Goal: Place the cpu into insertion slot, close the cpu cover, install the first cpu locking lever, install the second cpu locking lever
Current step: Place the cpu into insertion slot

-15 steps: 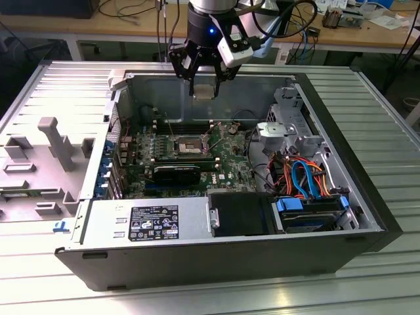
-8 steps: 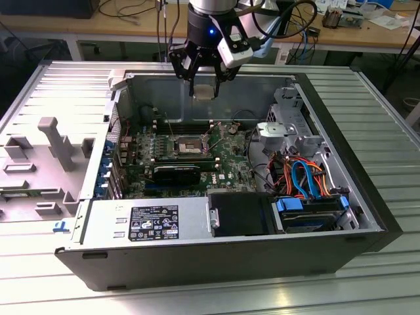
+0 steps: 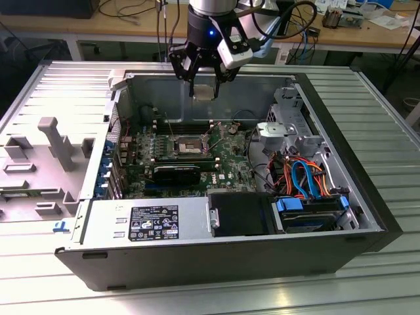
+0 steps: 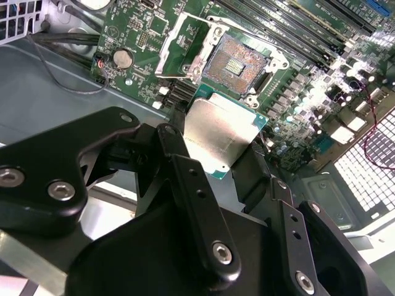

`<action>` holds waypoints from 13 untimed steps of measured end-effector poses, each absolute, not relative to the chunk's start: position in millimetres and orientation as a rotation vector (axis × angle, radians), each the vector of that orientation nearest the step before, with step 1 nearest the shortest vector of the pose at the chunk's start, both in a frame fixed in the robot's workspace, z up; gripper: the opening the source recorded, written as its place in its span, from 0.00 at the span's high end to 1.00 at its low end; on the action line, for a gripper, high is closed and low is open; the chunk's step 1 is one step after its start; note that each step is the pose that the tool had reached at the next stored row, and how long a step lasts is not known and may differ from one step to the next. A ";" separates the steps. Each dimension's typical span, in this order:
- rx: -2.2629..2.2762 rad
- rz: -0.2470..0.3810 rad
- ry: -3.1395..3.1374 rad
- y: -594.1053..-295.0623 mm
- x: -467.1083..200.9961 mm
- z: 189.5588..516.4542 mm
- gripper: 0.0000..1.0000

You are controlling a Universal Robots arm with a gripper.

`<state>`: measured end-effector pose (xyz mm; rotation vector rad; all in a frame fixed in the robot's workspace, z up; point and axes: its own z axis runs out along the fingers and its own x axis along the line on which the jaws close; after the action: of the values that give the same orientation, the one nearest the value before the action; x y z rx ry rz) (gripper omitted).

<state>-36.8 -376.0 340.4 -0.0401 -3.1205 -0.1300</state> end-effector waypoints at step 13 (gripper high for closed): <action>-0.040 -0.130 -3.121 -376.1 -36.8 338.1 0.46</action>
<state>-36.8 -376.1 338.1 -0.0401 -3.1205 -0.1300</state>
